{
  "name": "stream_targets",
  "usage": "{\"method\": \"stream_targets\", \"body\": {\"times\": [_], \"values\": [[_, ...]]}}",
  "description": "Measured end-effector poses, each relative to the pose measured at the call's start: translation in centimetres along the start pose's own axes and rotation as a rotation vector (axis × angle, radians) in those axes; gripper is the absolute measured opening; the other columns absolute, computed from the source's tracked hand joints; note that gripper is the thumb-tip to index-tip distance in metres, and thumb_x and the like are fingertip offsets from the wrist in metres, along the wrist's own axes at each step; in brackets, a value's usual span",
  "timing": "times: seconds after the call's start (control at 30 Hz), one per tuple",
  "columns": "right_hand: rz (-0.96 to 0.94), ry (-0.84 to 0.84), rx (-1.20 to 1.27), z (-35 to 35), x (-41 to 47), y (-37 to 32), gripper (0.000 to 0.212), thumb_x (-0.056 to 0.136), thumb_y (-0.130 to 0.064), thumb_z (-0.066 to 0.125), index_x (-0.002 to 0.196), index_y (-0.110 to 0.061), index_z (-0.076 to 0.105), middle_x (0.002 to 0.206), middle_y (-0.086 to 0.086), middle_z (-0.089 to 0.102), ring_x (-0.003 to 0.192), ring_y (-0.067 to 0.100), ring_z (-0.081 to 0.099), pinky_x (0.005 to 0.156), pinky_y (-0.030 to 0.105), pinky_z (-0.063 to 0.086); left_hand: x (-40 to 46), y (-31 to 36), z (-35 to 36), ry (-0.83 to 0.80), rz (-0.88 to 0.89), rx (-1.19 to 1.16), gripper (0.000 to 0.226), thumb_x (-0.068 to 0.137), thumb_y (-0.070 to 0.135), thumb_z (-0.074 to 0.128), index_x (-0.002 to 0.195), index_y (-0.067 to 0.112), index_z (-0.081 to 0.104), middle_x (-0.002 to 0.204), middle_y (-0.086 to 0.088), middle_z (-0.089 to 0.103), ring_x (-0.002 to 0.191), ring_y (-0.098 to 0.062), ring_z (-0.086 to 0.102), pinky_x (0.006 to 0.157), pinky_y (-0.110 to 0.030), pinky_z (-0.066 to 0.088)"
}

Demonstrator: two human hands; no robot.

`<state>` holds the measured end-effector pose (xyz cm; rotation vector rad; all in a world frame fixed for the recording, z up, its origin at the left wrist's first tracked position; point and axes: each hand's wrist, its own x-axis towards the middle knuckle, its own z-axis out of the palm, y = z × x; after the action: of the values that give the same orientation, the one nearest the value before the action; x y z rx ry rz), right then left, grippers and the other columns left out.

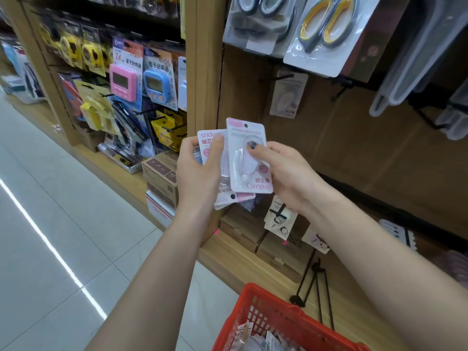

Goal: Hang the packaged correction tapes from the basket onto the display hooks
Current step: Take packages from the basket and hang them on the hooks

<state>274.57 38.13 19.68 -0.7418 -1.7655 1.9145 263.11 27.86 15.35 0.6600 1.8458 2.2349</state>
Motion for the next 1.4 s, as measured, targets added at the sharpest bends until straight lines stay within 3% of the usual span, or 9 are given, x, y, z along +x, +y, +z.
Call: {"method": "stream_targets", "body": {"times": [0.23,0.4,0.6,0.87,1.0,1.17,1.23,1.3,1.4], "values": [[-0.262,0.211,0.017,0.1,1.2,-1.2,0.019,0.099,-0.021,0.071,0.117,-0.02,0.065,0.11,-0.006,0.079,0.101,0.015,0.077,0.083,0.035,0.064,0.7,-0.2,-0.5,0.079,-0.045,0.02,0.018,0.097,0.047,0.068,0.105,0.034,0.059,0.095,0.016,0.069,0.083,-0.006,0.074,0.062,-0.031,0.063],[-0.352,0.262,-0.034,1.6,3.0,-2.3,0.015,0.099,-0.022,0.071,0.107,-0.031,0.061,0.096,-0.021,0.073,0.088,-0.005,0.072,0.061,0.01,0.053,0.8,-0.3,-0.6,0.131,-0.033,0.069,0.021,0.099,0.044,0.067,0.11,0.028,0.058,0.098,0.015,0.069,0.086,-0.008,0.072,0.07,-0.039,0.066],[-0.373,0.361,0.019,2.6,5.3,-2.3,0.013,0.098,-0.022,0.072,0.102,-0.026,0.061,0.105,-0.009,0.074,0.092,0.007,0.074,0.07,0.02,0.06,0.7,-0.3,-0.4,0.143,0.002,0.124,0.022,0.1,0.042,0.067,0.112,0.027,0.056,0.098,0.017,0.067,0.087,-0.006,0.07,0.073,-0.037,0.064],[-0.212,0.532,0.055,1.4,9.8,-2.8,0.019,0.095,-0.027,0.075,0.107,-0.029,0.06,0.114,-0.001,0.071,0.107,0.022,0.069,0.092,0.039,0.06,0.6,-0.5,-0.3,0.123,0.023,0.162,0.025,0.099,0.045,0.066,0.116,0.03,0.054,0.104,0.019,0.067,0.09,-0.006,0.07,0.06,-0.019,0.056],[-0.089,0.589,0.061,-0.1,12.1,-4.4,0.03,0.093,-0.031,0.077,0.116,-0.026,0.058,0.111,-0.001,0.07,0.091,0.019,0.066,0.065,0.028,0.051,0.5,-0.4,-0.1,0.094,0.043,0.156,0.027,0.1,0.045,0.066,0.119,0.029,0.055,0.107,0.019,0.066,0.093,-0.007,0.07,0.065,-0.02,0.057],[0.02,0.542,-0.1,-2.3,13.7,-5.3,0.06,0.104,-0.046,0.058,0.152,-0.013,0.044,0.143,0.002,0.053,0.125,0.019,0.056,0.063,0.014,0.045,0.0,-0.2,0.6,0.033,0.055,0.094,0.027,0.099,0.045,0.067,0.119,0.028,0.059,0.11,0.016,0.067,0.095,-0.007,0.069,0.06,-0.009,0.05],[0.064,0.522,-0.111,-2.9,13.7,-5.1,0.055,0.101,-0.053,0.06,0.143,-0.019,0.052,0.137,0.0,0.06,0.119,0.015,0.061,0.075,0.011,0.051,-0.2,-0.2,0.9,-0.001,0.057,0.079,0.028,0.098,0.043,0.068,0.119,0.026,0.061,0.111,0.011,0.068,0.096,-0.01,0.069,0.06,-0.009,0.05],[0.115,0.507,-0.056,-3.5,13.8,-4.4,0.049,0.095,-0.059,0.066,0.126,-0.022,0.056,0.131,0.004,0.065,0.109,0.017,0.067,0.093,0.026,0.058,-0.4,-0.3,1.2,-0.031,0.045,0.067,0.027,0.098,0.044,0.068,0.117,0.027,0.062,0.111,0.01,0.069,0.096,-0.011,0.07,0.059,-0.01,0.05],[0.2,0.49,-0.106,-4.0,13.6,-3.1,0.066,0.095,-0.067,0.059,0.143,-0.023,0.048,0.13,0.001,0.053,0.107,0.023,0.065,0.094,0.034,0.059,-0.5,-0.3,1.1,-0.05,0.039,0.06,0.025,0.098,0.045,0.068,0.116,0.029,0.061,0.11,0.011,0.069,0.096,-0.011,0.071,0.059,-0.012,0.051]]}}
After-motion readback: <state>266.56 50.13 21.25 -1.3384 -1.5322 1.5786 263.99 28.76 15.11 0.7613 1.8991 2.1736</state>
